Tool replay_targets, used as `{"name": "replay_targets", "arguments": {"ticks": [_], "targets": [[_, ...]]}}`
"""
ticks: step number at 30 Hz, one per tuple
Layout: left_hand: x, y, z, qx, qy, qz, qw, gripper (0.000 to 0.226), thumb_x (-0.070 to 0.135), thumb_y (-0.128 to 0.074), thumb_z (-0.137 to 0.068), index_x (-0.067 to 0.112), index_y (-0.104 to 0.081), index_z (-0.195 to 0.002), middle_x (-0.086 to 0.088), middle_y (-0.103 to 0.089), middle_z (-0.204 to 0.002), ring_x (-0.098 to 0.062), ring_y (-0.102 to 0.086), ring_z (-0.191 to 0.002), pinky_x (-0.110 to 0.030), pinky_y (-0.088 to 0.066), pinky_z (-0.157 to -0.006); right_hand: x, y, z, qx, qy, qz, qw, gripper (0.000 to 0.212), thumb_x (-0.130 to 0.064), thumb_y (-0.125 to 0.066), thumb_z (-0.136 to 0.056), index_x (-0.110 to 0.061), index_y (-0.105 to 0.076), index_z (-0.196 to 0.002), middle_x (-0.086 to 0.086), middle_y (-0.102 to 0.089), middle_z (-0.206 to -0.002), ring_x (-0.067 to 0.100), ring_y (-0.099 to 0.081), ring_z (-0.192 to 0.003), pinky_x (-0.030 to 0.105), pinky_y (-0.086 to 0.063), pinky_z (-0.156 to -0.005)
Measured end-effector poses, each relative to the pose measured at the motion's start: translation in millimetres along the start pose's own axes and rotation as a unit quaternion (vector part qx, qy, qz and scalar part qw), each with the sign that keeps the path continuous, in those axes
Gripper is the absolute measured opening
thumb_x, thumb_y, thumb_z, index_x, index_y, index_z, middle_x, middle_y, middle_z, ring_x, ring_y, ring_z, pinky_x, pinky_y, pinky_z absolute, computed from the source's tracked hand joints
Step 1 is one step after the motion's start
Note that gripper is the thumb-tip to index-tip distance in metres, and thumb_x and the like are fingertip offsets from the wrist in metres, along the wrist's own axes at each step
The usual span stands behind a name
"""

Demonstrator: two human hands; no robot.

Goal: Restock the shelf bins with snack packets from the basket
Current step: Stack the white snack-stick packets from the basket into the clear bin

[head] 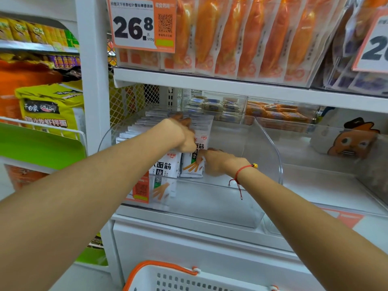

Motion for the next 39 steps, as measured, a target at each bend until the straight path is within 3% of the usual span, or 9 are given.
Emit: {"name": "replay_targets", "arguments": {"ticks": [5,9,13,17,22,27,31,36,39], "targets": [[7,7,6,-0.014,0.008,-0.035,0.999,0.056,0.040,-0.022,-0.100,0.017,-0.018,-0.151,-0.011,-0.010,-0.158,-0.026,-0.004,-0.146,-0.038,-0.005,-0.117,-4,5,5,-0.033,0.004,0.019,0.999,0.047,-0.004,-0.043,-0.092,-0.020,-0.043,-0.137,0.010,-0.043,-0.139,0.030,-0.044,-0.122,0.035,-0.040,-0.097],[9,8,12,-0.015,-0.022,-0.035,0.999,0.049,0.031,-0.022,-0.100,0.021,-0.030,-0.147,-0.011,-0.023,-0.155,-0.025,-0.015,-0.145,-0.044,-0.011,-0.119,0,7,18,-0.035,-0.005,0.016,0.999,0.050,-0.010,-0.044,-0.094,-0.031,-0.041,-0.140,0.006,-0.039,-0.144,0.029,-0.042,-0.127,0.039,-0.038,-0.103],[9,14,30,0.031,-0.050,-0.015,0.998,0.045,0.033,-0.022,-0.101,0.031,-0.036,-0.144,-0.004,-0.032,-0.152,-0.022,-0.015,-0.144,-0.043,-0.001,-0.117,0,20,41,0.025,-0.011,0.017,0.999,0.051,-0.021,-0.050,-0.094,-0.032,-0.037,-0.142,0.004,-0.041,-0.143,0.029,-0.045,-0.127,0.042,-0.040,-0.101],[4,16,55,0.092,-0.047,0.094,0.990,0.042,0.035,-0.027,-0.101,0.035,-0.041,-0.140,0.000,-0.040,-0.148,-0.022,-0.020,-0.140,-0.048,0.000,-0.115,-5,35,72,0.117,-0.010,0.010,0.993,0.044,-0.019,-0.052,-0.092,-0.027,-0.048,-0.135,0.005,-0.051,-0.136,0.030,-0.050,-0.120,0.039,-0.043,-0.092],[9,19,105,0.239,0.003,0.217,0.946,0.039,0.026,-0.043,-0.095,0.038,-0.052,-0.131,0.000,-0.057,-0.131,-0.023,-0.039,-0.126,-0.037,-0.025,-0.104,-14,42,120,0.257,0.015,-0.052,0.965,0.028,-0.019,-0.050,-0.091,-0.026,-0.064,-0.114,0.003,-0.066,-0.113,0.030,-0.059,-0.103,0.031,-0.041,-0.074],[31,0,164,0.303,0.067,0.359,0.880,0.030,0.026,-0.048,-0.094,0.032,-0.061,-0.120,0.003,-0.064,-0.119,-0.021,-0.054,-0.113,-0.034,-0.041,-0.090,-12,24,164,0.281,0.028,-0.130,0.950,0.022,-0.022,-0.052,-0.089,-0.031,-0.068,-0.101,-0.006,-0.067,-0.089,0.022,-0.063,-0.088,0.031,-0.048,-0.070],[58,-52,192,0.261,0.102,0.461,0.842,0.026,0.027,-0.051,-0.093,0.035,-0.062,-0.115,0.010,-0.061,-0.124,-0.015,-0.061,-0.105,-0.031,-0.047,-0.080,-8,-26,187,0.215,0.046,-0.178,0.959,0.015,-0.024,-0.057,-0.089,-0.030,-0.069,-0.095,-0.012,-0.060,-0.079,0.018,-0.063,-0.077,0.034,-0.053,-0.072],[108,-145,211,0.115,0.105,0.501,0.851,0.025,0.032,-0.047,-0.097,0.040,-0.056,-0.119,0.011,-0.063,-0.115,-0.012,-0.061,-0.101,-0.026,-0.044,-0.072,1,-116,204,0.074,0.000,-0.221,0.972,0.017,-0.022,-0.056,-0.091,-0.025,-0.069,-0.102,-0.002,-0.063,-0.084,0.020,-0.062,-0.081,0.029,-0.049,-0.071],[135,-200,215,0.042,0.102,0.529,0.842,0.025,0.028,-0.047,-0.097,0.038,-0.058,-0.117,0.013,-0.062,-0.119,-0.010,-0.060,-0.102,-0.027,-0.049,-0.078,4,-168,211,0.015,-0.029,-0.245,0.969,0.019,-0.020,-0.054,-0.093,-0.022,-0.068,-0.106,0.005,-0.065,-0.094,0.021,-0.060,-0.079,0.029,-0.048,-0.071]]}}
Point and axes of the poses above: each hand's wrist, its own z-axis away from the middle knuckle, its own y-axis out of the back of the hand, x = y × z, the point moved 4 cm from there along -z, towards the middle knuckle
